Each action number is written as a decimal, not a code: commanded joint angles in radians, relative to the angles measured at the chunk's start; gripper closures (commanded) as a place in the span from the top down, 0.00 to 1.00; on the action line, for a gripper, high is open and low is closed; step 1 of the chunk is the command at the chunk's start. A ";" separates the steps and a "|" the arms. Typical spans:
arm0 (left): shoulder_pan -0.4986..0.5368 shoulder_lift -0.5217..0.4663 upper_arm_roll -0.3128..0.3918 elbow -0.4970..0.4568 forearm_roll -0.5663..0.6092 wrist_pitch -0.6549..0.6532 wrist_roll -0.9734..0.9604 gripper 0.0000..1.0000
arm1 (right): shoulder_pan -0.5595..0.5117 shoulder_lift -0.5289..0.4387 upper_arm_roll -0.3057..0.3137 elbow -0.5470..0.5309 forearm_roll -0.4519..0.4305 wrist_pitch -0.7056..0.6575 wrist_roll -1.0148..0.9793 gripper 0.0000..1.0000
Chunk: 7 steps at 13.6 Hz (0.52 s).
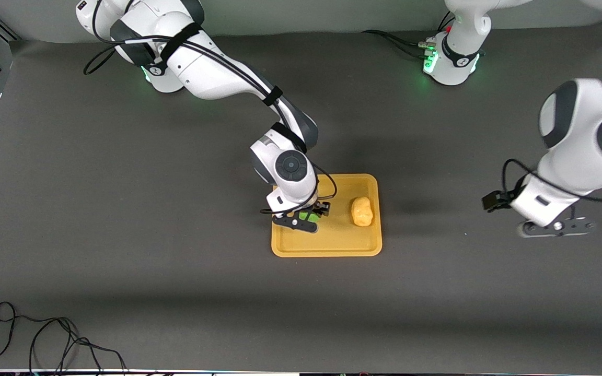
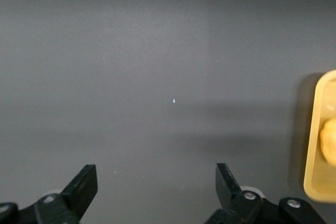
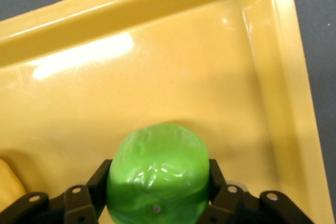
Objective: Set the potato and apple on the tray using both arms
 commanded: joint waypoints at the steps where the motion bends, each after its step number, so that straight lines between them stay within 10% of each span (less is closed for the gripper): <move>1: 0.064 -0.095 -0.007 -0.043 -0.076 -0.019 0.110 1.00 | 0.012 0.022 -0.010 0.036 -0.035 0.004 0.031 0.91; 7: 0.064 -0.169 -0.004 -0.032 -0.077 -0.097 0.110 1.00 | 0.000 -0.096 -0.024 -0.016 -0.061 -0.074 0.036 1.00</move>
